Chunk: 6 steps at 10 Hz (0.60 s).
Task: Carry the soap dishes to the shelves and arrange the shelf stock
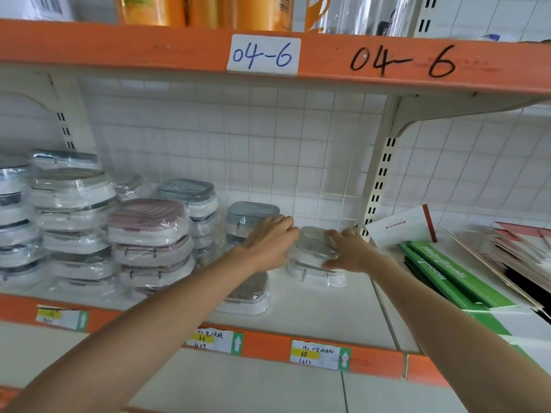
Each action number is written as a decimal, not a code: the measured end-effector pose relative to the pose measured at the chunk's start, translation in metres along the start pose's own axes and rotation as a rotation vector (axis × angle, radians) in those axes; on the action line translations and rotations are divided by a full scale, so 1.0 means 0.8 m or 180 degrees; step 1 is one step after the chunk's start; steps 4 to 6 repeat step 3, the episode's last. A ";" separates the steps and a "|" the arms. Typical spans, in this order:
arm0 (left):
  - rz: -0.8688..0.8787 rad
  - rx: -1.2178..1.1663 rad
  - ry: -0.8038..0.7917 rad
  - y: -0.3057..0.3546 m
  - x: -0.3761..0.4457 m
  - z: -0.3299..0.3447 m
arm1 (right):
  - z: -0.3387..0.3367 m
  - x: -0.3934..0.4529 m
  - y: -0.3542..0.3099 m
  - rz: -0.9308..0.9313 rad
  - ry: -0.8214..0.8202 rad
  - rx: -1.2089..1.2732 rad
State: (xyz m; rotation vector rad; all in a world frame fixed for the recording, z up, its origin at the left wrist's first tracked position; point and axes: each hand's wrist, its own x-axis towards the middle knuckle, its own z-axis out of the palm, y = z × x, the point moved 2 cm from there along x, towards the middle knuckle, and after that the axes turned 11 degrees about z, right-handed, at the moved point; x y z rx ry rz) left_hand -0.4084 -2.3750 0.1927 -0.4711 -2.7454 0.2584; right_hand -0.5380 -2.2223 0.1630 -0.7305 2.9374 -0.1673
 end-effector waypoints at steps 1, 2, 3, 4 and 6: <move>-0.0040 0.0049 -0.0133 0.004 -0.002 -0.001 | 0.004 -0.004 -0.006 -0.0007 0.0020 -0.0113; 0.0048 0.0074 -0.0120 0.003 -0.009 -0.016 | -0.011 -0.008 -0.012 -0.0049 0.0098 -0.0525; 0.0031 0.0075 -0.0188 -0.007 -0.021 -0.044 | -0.035 -0.009 -0.034 -0.0353 0.0395 -0.0609; 0.0031 0.0075 -0.0188 -0.007 -0.021 -0.044 | -0.035 -0.009 -0.034 -0.0353 0.0395 -0.0609; 0.0031 0.0075 -0.0188 -0.007 -0.021 -0.044 | -0.035 -0.009 -0.034 -0.0353 0.0395 -0.0609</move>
